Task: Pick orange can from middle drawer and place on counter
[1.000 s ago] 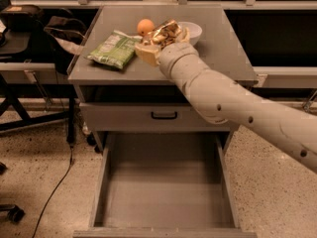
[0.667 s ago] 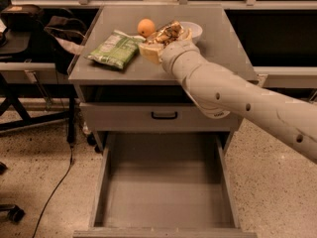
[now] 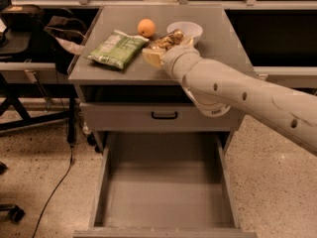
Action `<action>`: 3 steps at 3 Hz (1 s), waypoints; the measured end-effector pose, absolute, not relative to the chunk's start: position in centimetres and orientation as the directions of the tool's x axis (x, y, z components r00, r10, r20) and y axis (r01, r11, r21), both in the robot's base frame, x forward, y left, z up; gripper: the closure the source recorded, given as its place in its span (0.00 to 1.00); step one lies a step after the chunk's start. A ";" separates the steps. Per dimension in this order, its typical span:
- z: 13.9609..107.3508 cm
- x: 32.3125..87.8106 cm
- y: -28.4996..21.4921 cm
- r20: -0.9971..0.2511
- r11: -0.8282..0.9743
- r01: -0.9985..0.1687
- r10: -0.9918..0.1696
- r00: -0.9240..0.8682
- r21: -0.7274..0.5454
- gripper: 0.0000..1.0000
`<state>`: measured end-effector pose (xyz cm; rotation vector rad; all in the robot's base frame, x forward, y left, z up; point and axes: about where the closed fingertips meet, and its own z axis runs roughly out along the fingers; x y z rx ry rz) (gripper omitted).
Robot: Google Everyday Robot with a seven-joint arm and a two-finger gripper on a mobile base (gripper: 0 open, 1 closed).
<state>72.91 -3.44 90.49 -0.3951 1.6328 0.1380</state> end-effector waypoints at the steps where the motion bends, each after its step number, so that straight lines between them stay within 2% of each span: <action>1: 88.9 72.8 -3.5 -0.983 0.927 -0.356 -0.157 -0.090 -0.116 1.00; 3: 88.9 72.7 -3.4 -0.983 0.926 -0.359 -0.158 -0.090 -0.116 0.58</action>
Offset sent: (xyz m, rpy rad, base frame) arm -0.0009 -0.0006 -0.0131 0.0133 0.0338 0.0130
